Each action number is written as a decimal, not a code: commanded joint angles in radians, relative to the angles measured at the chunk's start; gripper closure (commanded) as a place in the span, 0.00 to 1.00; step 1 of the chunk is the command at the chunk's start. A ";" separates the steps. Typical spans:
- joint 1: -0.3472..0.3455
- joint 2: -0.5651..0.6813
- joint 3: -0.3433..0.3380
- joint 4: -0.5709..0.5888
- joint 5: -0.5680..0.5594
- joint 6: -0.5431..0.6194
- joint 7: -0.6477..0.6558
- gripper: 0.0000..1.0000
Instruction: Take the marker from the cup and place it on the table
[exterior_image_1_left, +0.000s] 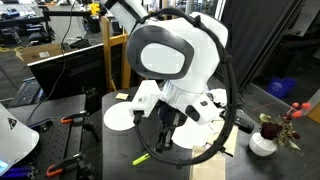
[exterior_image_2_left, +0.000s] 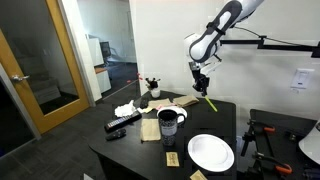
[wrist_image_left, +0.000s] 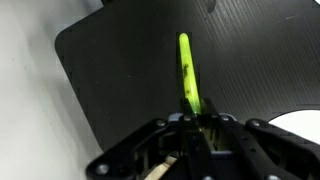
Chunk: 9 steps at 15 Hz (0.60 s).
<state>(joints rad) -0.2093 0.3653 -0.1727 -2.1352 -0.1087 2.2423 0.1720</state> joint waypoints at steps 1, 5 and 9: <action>0.007 0.037 0.001 0.026 0.030 -0.021 -0.058 0.96; 0.017 0.073 0.003 0.030 0.025 -0.027 -0.062 0.96; 0.025 0.101 0.003 0.035 0.022 -0.034 -0.060 0.71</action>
<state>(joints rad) -0.1920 0.4436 -0.1666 -2.1307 -0.1001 2.2423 0.1398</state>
